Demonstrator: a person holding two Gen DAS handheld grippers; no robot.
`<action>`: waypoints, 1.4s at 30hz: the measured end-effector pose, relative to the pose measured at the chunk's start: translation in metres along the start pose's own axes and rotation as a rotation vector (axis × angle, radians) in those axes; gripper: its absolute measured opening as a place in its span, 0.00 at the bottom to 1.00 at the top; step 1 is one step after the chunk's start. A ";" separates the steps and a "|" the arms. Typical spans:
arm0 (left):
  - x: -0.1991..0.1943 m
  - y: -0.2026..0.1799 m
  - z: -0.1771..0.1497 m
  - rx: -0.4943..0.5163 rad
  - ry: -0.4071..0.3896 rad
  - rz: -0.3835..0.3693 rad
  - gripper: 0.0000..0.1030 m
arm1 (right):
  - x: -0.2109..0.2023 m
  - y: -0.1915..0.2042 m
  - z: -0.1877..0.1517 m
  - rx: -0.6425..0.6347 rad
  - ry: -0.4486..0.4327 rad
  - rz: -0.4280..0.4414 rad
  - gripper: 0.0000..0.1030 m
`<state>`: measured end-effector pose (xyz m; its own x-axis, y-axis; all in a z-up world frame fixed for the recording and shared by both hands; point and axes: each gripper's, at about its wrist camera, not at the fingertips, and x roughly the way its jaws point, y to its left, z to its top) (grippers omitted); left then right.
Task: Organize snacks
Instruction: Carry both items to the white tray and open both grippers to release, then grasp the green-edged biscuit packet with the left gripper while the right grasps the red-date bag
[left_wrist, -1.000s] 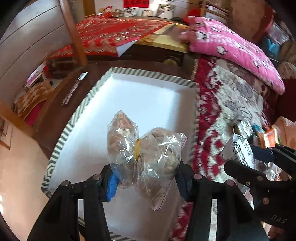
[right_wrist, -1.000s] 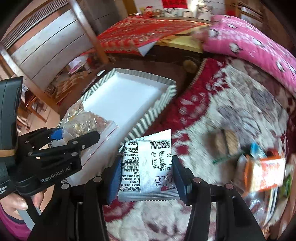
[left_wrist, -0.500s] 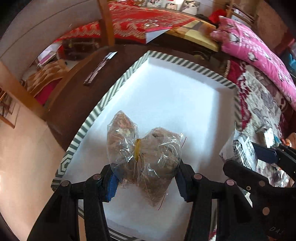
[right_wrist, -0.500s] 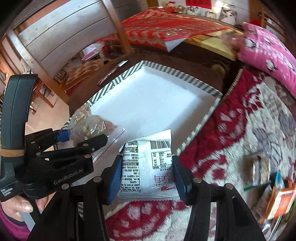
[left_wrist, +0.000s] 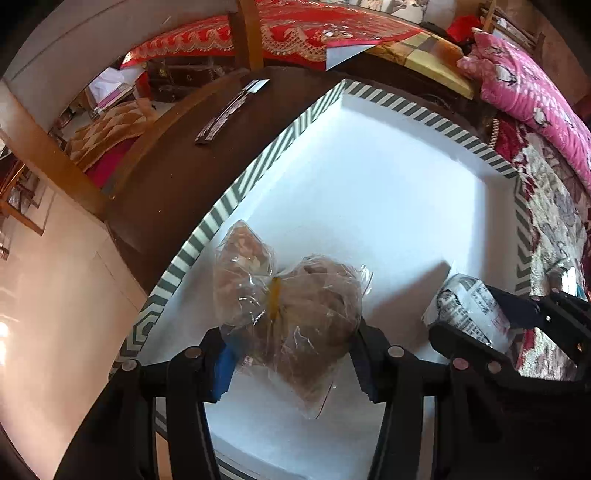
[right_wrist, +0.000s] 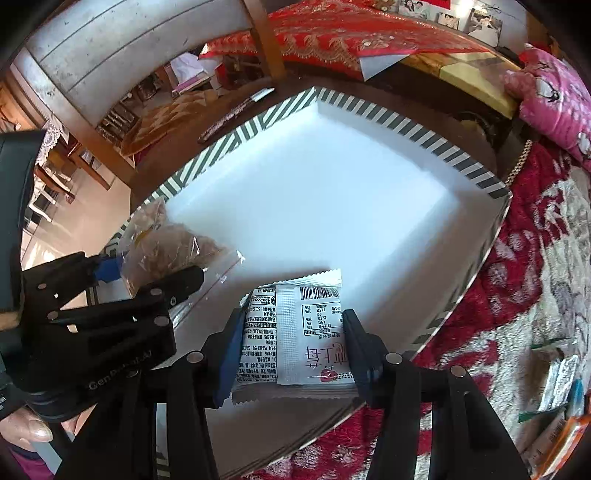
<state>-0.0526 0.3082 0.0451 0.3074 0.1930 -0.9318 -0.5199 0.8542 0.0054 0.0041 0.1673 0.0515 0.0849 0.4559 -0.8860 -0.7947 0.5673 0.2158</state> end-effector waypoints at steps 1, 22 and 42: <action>0.002 0.002 0.000 -0.008 0.006 0.005 0.51 | 0.001 0.002 0.000 -0.009 0.003 -0.002 0.54; -0.054 -0.031 -0.023 -0.013 -0.114 -0.060 0.80 | -0.085 -0.032 -0.064 0.159 -0.157 0.049 0.70; -0.086 -0.176 -0.076 0.281 -0.118 -0.209 0.82 | -0.160 -0.146 -0.187 0.444 -0.228 -0.133 0.71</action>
<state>-0.0483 0.1048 0.0966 0.4824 0.0407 -0.8750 -0.2020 0.9772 -0.0658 -0.0060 -0.1173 0.0852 0.3357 0.4697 -0.8165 -0.4403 0.8445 0.3048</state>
